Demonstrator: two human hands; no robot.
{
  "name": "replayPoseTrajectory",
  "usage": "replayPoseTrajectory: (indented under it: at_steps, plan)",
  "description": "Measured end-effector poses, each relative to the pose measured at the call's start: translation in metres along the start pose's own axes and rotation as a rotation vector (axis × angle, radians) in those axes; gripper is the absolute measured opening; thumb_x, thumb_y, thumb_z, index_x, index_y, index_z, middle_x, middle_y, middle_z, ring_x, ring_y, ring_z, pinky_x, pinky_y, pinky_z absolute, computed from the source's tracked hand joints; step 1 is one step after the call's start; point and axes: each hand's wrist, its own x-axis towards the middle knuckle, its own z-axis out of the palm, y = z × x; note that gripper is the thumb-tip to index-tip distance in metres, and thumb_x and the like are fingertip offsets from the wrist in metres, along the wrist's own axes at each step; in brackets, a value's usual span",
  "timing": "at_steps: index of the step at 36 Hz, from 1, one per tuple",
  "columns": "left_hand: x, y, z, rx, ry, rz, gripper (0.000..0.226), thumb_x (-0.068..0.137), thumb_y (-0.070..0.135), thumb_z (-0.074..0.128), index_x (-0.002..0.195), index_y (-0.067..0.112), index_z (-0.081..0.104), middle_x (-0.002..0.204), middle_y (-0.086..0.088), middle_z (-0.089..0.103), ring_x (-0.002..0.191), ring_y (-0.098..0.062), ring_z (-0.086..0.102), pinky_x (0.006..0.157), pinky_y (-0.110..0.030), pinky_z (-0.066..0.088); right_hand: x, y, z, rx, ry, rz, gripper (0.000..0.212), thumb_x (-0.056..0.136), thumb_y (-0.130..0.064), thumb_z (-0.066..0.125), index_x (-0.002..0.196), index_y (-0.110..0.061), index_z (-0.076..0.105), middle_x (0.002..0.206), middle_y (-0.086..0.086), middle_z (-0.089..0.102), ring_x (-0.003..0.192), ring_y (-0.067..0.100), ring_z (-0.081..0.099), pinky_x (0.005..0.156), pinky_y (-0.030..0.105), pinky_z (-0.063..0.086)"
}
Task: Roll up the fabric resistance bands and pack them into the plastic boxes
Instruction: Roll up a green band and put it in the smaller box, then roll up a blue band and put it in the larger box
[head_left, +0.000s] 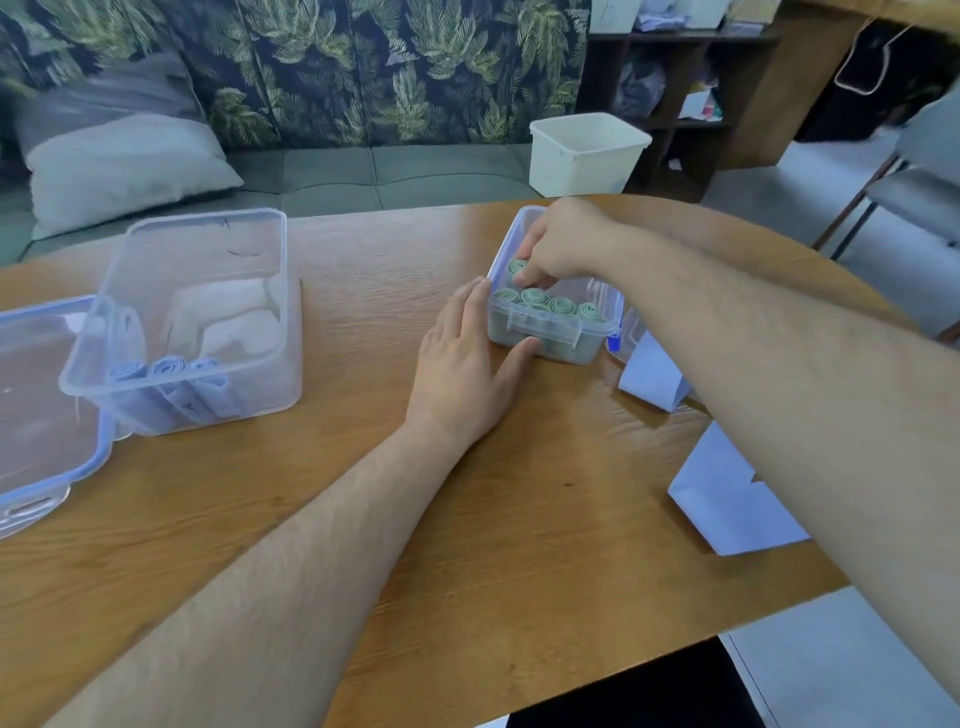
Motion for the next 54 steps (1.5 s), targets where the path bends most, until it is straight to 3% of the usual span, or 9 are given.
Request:
replayPoseTrajectory:
  at_steps: [2,6,10,15,25,33,39,48,54]
  plan:
    - [0.000,0.000,0.000,0.004,0.003,0.000,0.076,0.096,0.054,0.057,0.152,0.009,0.035,0.156,-0.006,0.040,0.145,-0.022,0.035,0.118,-0.042,0.033,0.000,0.001,0.001,0.017,-0.029,-0.004,0.030,0.086,-0.017,0.079,0.111,-0.002,0.074,0.095,0.008,0.078,0.085,0.014,0.075,0.087,0.026,0.058]
    - [0.000,0.001,0.000,0.007,0.001,-0.010,0.075,0.096,0.054,0.056,0.152,0.010,0.034,0.155,-0.005,0.040,0.145,-0.022,0.036,0.117,-0.043,0.034,0.002,0.002,0.001,0.149,-0.046,0.019,0.027,0.084,-0.008,0.077,0.110,-0.003,0.074,0.096,0.008,0.077,0.071,0.011,0.069,0.062,0.017,0.058]
    - [-0.001,0.001,0.000,0.010,0.003,-0.010,0.074,0.096,0.054,0.056,0.152,0.011,0.035,0.155,-0.005,0.040,0.144,-0.021,0.037,0.116,-0.042,0.035,-0.001,-0.001,0.000,0.163,-0.080,0.041,0.027,0.082,-0.011,0.079,0.108,-0.004,0.075,0.087,0.003,0.074,0.067,0.009,0.067,0.055,0.013,0.055]
    - [-0.001,0.000,0.001,0.019,0.005,0.001,0.074,0.096,0.054,0.056,0.152,0.011,0.035,0.154,-0.005,0.041,0.143,-0.021,0.038,0.115,-0.041,0.035,0.000,-0.006,0.001,0.237,-0.136,0.103,0.029,0.082,-0.011,0.079,0.109,0.000,0.073,0.095,0.010,0.077,0.083,0.017,0.075,0.088,0.035,0.061]
    - [-0.001,-0.002,0.002,0.018,-0.008,0.003,0.075,0.096,0.054,0.056,0.153,0.012,0.032,0.156,-0.005,0.039,0.144,-0.021,0.036,0.117,-0.042,0.034,-0.003,-0.005,0.004,0.269,-0.148,0.124,0.027,0.098,-0.012,0.064,0.121,0.003,0.066,0.114,0.015,0.072,0.105,0.024,0.071,0.095,0.036,0.057]
    - [-0.001,0.000,0.000,-0.002,-0.034,-0.021,0.075,0.096,0.053,0.055,0.155,0.014,0.030,0.158,-0.002,0.036,0.147,-0.019,0.032,0.118,-0.041,0.030,-0.004,-0.003,0.009,0.303,-0.120,0.144,0.024,0.096,-0.018,0.069,0.112,-0.001,0.070,0.107,0.009,0.075,0.100,0.020,0.073,0.094,0.035,0.058]
    - [0.003,0.003,-0.008,-0.106,-0.036,-0.078,0.060,0.097,0.038,0.060,0.149,0.016,0.040,0.149,0.000,0.045,0.139,-0.018,0.042,0.113,-0.040,0.036,-0.007,-0.001,0.008,0.244,-0.036,0.108,0.020,0.093,-0.028,0.073,0.093,-0.008,0.071,0.093,0.006,0.076,0.086,0.017,0.074,0.086,0.031,0.060]
    - [0.010,0.008,-0.010,-0.118,-0.001,-0.073,0.055,0.088,0.016,0.061,0.141,0.012,0.048,0.138,-0.003,0.054,0.129,-0.022,0.049,0.107,-0.039,0.040,-0.010,-0.008,0.007,0.202,-0.028,0.105,0.034,0.101,-0.023,0.056,0.112,0.005,0.069,0.102,0.018,0.076,0.095,0.028,0.075,0.093,0.037,0.059]
    - [0.009,0.012,-0.016,-0.135,-0.001,-0.074,0.053,0.086,0.010,0.057,0.139,0.013,0.050,0.139,-0.002,0.053,0.129,-0.022,0.048,0.105,-0.034,0.036,-0.016,-0.006,0.003,0.120,0.010,0.073,0.018,0.096,-0.021,0.063,0.100,-0.005,0.070,0.094,0.009,0.073,0.088,0.024,0.071,0.068,0.027,0.057]
